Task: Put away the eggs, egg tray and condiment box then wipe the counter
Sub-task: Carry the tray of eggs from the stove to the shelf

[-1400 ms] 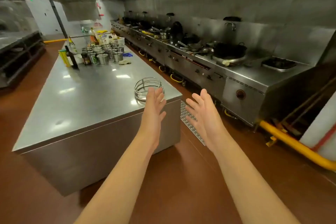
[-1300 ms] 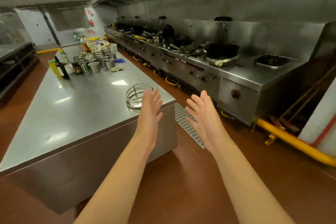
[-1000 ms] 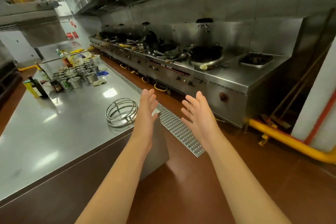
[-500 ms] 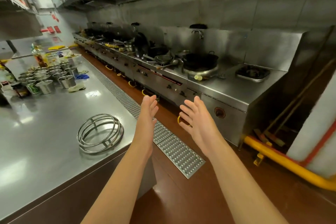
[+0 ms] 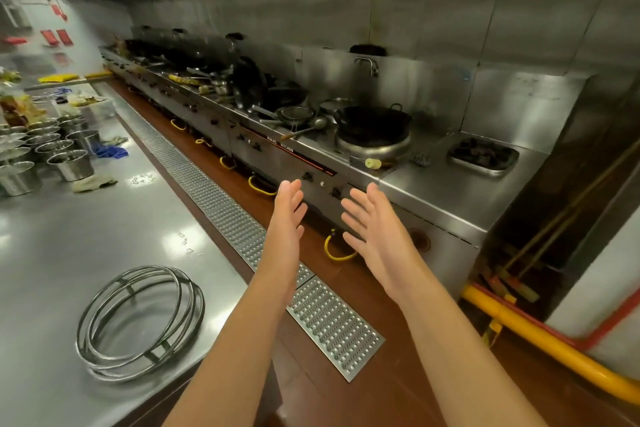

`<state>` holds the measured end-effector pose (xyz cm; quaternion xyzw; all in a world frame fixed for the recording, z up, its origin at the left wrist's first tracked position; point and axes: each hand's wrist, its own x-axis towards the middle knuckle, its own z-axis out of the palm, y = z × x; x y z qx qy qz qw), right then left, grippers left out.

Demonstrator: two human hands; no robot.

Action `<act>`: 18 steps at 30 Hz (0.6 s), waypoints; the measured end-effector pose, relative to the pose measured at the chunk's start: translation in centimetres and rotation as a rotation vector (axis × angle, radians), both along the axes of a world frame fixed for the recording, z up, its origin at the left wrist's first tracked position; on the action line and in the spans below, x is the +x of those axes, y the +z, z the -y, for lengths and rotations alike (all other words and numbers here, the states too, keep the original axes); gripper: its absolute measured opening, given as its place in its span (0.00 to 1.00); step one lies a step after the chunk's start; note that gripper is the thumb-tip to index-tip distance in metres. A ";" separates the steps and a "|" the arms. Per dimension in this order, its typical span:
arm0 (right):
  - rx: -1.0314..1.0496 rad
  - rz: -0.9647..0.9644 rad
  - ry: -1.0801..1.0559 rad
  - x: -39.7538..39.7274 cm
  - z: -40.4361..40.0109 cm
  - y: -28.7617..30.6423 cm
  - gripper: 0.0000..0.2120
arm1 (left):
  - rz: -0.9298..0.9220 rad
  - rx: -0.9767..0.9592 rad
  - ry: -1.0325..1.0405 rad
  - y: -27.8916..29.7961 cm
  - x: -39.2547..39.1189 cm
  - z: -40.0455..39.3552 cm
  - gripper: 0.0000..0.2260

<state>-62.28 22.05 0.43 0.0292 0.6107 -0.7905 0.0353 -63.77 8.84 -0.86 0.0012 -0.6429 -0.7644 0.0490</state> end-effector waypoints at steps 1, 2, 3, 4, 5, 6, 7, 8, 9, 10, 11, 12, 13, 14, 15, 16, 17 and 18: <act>0.000 -0.003 0.010 -1.6 0.0 -0.2 0.29 | 0.002 -0.003 0.006 -0.2 -1.5 0.1 0.28; 0.004 -0.006 0.022 -3.1 -0.1 -0.6 0.29 | 0.008 -0.006 0.013 -0.5 -3.0 0.0 0.27; 0.013 -0.006 0.035 -4.7 -0.3 -0.9 0.29 | 0.015 -0.009 0.019 -0.7 -4.5 -0.1 0.27; 0.026 -0.003 0.044 -6.4 -0.6 -1.3 0.30 | 0.024 -0.014 0.028 -1.0 -5.9 -0.3 0.28; 0.038 0.000 0.047 -8.1 -0.9 -1.8 0.30 | 0.028 -0.020 0.040 -1.3 -7.4 -0.6 0.28; 0.044 -0.001 0.051 -10.0 -1.2 -2.2 0.30 | 0.029 -0.025 0.053 -1.6 -8.9 -1.0 0.28; 0.043 -0.001 0.058 -12.0 -1.7 -2.5 0.29 | 0.033 -0.025 0.071 -1.9 -10.4 -1.4 0.28; 0.037 -0.002 0.067 -14.1 -2.1 -2.8 0.29 | 0.039 -0.022 0.092 -2.2 -12.0 -1.8 0.28; 0.032 -0.009 0.079 -16.2 -2.5 -3.0 0.29 | 0.042 -0.017 0.113 -2.4 -13.5 -2.2 0.29; 0.027 -0.012 0.093 -18.3 -2.9 -3.0 0.29 | 0.050 -0.011 0.135 -2.6 -15.1 -2.6 0.29; 0.019 -0.008 0.110 -20.3 -3.3 -3.0 0.29 | 0.064 -0.003 0.151 -2.6 -16.6 -2.9 0.29; 0.007 -0.001 0.128 -22.2 -3.6 -2.9 0.29 | 0.080 0.005 0.166 -2.5 -18.1 -3.2 0.29; 0.000 0.002 0.149 -24.0 -3.9 -2.9 0.29 | 0.085 0.013 0.185 -2.5 -19.6 -3.5 0.29; 0.000 -0.002 0.172 -25.7 -4.2 -3.0 0.29 | 0.079 0.022 0.208 -2.5 -21.1 -3.7 0.29; 0.004 -0.011 0.195 -27.4 -4.4 -3.2 0.29 | 0.073 0.032 0.235 -2.4 -22.6 -3.8 0.29; 0.001 -0.017 0.212 -29.0 -4.5 -3.3 0.30 | 0.070 0.038 0.256 -2.3 -23.9 -3.9 0.29; -0.010 -0.014 0.228 -30.5 -4.5 -3.5 0.30 | 0.069 0.031 0.272 -2.3 -25.1 -4.0 0.29; -0.023 -0.002 0.247 -31.9 -4.3 -3.8 0.30 | 0.073 0.012 0.285 -2.3 -26.0 -4.1 0.29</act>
